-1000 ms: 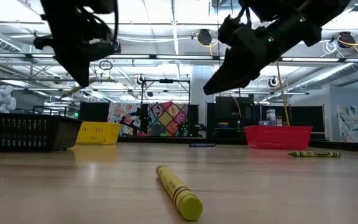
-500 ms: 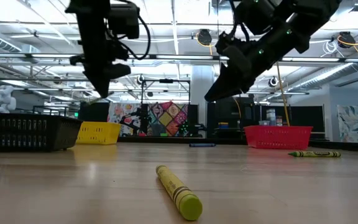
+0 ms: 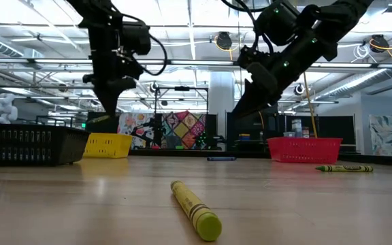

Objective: Sort crayons
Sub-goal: Put the green crayon into the yellow bin, then put the blue crayon into the black bin

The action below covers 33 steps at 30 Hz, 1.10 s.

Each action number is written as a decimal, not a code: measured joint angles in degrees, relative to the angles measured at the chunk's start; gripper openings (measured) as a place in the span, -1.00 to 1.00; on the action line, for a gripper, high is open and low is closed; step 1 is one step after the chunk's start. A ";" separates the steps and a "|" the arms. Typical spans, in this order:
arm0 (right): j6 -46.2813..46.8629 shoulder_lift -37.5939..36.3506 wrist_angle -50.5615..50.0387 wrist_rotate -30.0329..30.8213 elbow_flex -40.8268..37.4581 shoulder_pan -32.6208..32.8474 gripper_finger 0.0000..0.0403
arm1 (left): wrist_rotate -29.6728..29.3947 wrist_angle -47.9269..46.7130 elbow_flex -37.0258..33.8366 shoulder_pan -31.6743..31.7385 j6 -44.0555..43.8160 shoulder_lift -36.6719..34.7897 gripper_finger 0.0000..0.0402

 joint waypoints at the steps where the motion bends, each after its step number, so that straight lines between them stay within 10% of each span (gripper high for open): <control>1: 0.00 0.00 -0.13 -0.02 0.00 0.00 -0.47 | 0.04 -0.07 -0.50 0.57 0.60 0.01 -0.95; 21: -9.10 0.00 4.54 -0.35 0.00 -2.02 -0.47 | 3.31 -0.17 -2.11 3.76 3.86 0.03 -0.68; 33: -14.21 0.46 0.34 -15.09 5.65 -13.01 -0.47 | 3.72 3.83 -2.11 -1.76 9.36 0.03 -0.68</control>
